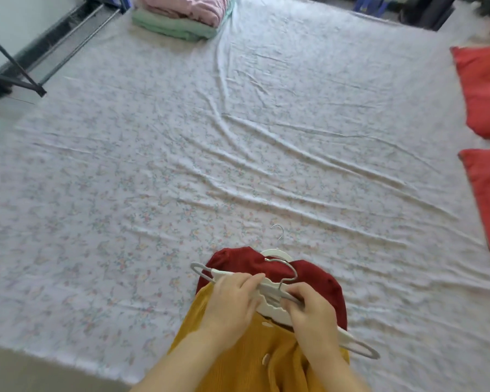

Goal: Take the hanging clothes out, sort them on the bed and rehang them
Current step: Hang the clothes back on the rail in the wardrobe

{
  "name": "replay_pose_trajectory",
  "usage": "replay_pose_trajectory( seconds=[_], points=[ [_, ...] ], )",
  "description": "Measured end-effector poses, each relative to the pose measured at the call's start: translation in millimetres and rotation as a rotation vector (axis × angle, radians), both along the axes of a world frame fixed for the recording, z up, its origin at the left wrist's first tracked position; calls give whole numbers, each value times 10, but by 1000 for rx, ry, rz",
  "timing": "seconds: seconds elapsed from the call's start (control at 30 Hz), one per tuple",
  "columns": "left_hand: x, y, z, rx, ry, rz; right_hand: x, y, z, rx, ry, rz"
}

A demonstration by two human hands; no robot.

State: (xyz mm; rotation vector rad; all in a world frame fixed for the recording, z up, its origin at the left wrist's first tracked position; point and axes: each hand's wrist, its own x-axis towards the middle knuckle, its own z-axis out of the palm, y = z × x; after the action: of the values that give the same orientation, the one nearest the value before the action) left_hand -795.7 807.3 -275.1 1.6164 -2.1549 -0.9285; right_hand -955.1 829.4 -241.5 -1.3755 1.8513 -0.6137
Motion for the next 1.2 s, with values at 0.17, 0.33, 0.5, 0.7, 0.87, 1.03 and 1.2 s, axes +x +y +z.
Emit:
replay_pose_trajectory(
  seconds=[0.17, 0.33, 0.5, 0.7, 0.87, 1.03, 1.2],
  points=[
    [264, 394, 511, -124, 107, 127, 210, 307, 528, -97, -31, 73],
    [474, 882, 924, -200, 138, 363, 331, 534, 721, -281, 19, 246],
    [740, 1558, 1223, -196, 162, 649, 524, 761, 899, -512, 188, 680],
    [1291, 2431, 1528, -229, 130, 958, 1306, 1008, 1252, -673, 159, 1075],
    [1947, 3202, 1889, -409, 69, 1207, 2343, 1423, 1600, -783, 18, 1322],
    [2639, 4037, 2075, -553, 81, 1426, 3413, 2092, 1917, -932, -107, 1485],
    [3466, 4931, 2209, -624, -9, 1528, 4590, 2865, 2139, -1038, -176, 1621]
  ],
)
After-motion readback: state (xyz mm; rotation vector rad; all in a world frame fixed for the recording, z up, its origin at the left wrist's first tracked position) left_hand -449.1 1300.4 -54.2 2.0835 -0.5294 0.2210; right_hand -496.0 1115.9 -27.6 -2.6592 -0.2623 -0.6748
